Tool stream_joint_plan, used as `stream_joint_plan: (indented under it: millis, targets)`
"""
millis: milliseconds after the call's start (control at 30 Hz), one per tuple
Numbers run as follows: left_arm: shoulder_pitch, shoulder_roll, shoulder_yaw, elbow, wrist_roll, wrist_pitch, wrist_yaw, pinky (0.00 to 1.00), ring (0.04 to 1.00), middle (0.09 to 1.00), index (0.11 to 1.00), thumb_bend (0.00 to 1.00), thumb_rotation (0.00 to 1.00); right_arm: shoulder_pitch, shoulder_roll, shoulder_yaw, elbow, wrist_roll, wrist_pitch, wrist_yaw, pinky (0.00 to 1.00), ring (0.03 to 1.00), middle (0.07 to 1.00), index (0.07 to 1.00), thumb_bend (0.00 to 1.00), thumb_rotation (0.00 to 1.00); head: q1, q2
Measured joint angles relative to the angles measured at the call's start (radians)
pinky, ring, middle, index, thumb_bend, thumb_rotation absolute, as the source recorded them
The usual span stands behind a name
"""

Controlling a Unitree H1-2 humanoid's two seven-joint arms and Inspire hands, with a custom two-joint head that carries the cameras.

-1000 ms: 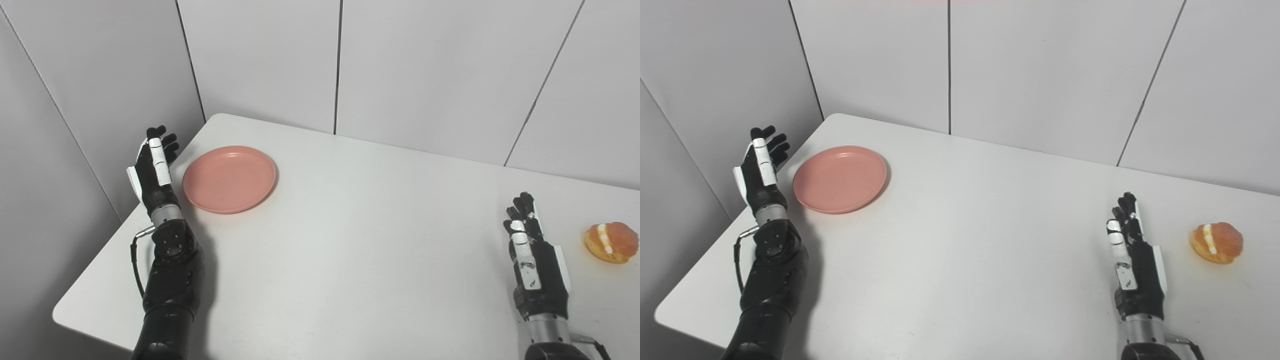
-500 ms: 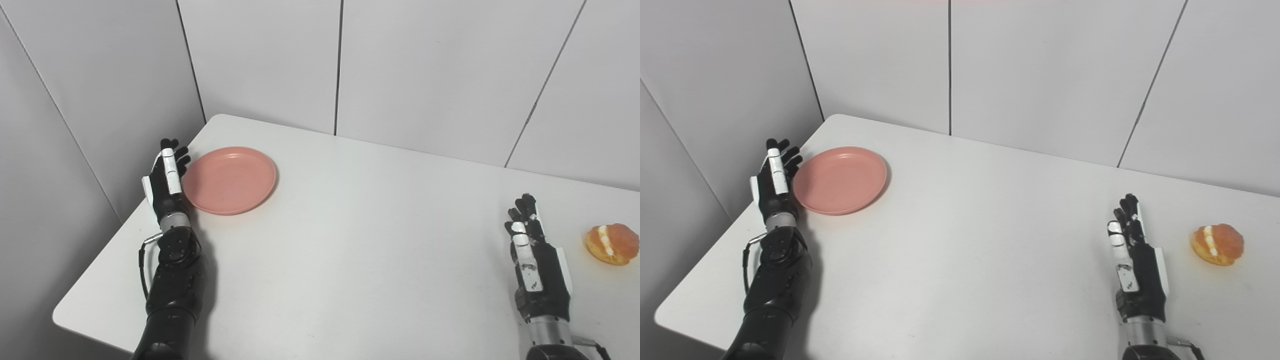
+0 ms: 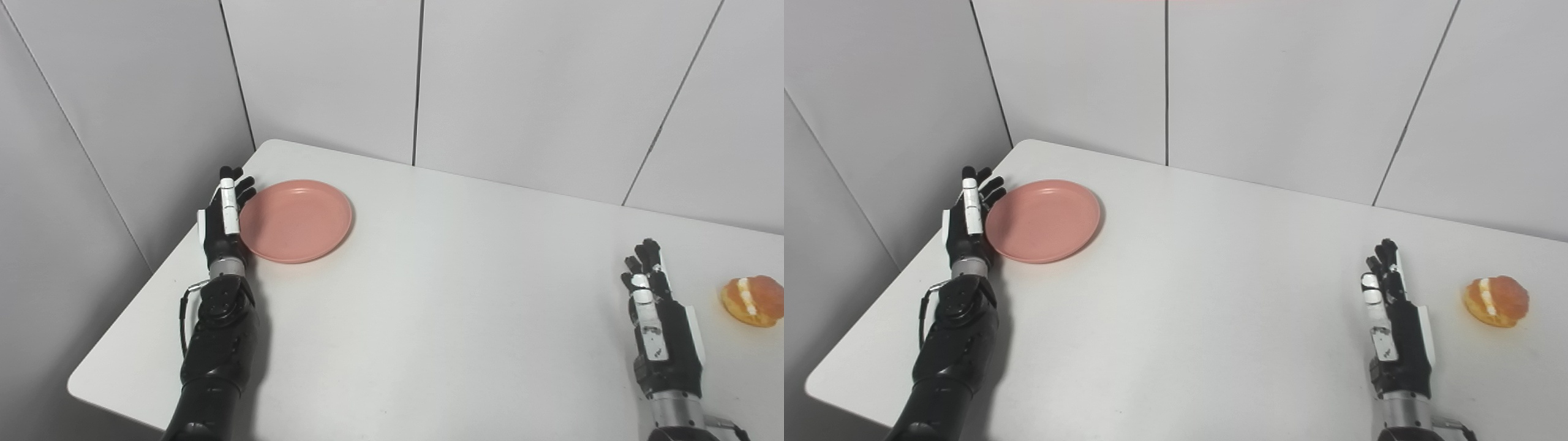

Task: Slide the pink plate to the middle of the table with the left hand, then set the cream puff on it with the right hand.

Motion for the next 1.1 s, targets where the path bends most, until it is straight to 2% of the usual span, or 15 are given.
stream_joint_plan:
  millis: [267, 400, 567, 900, 1100]
  targets:
    - [0.013, -0.03, -0.016, -0.069, -0.02, 0.06, -0.009, 0.76, 0.759, 0.746, 0.746, 0.79, 1.0, 0.012, 0.002, 0.002, -0.018, -0.002, 0.0, 0.0, 0.98, 0.976, 0.993, 0.991, 0.57, 0.81, -0.023, -0.006]
    - [0.025, -0.051, -0.043, -0.105, -0.021, 0.075, -0.026, 0.77, 0.765, 0.75, 0.75, 0.81, 1.0, 0.014, 0.004, 0.003, -0.019, -0.002, 0.0, 0.0, 0.97, 0.972, 0.989, 0.985, 0.55, 0.81, -0.04, -0.012]
    - [0.043, -0.081, -0.059, -0.148, -0.022, 0.086, -0.039, 0.8, 0.778, 0.763, 0.763, 0.76, 1.0, 0.013, 0.008, 0.002, -0.016, 0.0, 0.0, -0.001, 0.97, 0.965, 0.98, 0.974, 0.58, 0.8, -0.067, -0.02]
    - [0.079, -0.117, -0.108, -0.24, -0.015, 0.151, -0.05, 0.81, 0.786, 0.768, 0.763, 0.74, 1.0, 0.029, 0.015, 0.007, -0.036, -0.029, 0.0, -0.018, 0.95, 0.94, 0.955, 0.958, 0.5, 0.78, -0.104, -0.026]
    - [0.097, -0.148, -0.135, -0.278, -0.015, 0.157, -0.051, 0.82, 0.804, 0.786, 0.78, 0.72, 1.0, 0.032, 0.022, 0.007, -0.04, -0.038, 0.0, -0.031, 0.93, 0.918, 0.931, 0.947, 0.52, 0.76, -0.132, -0.028]
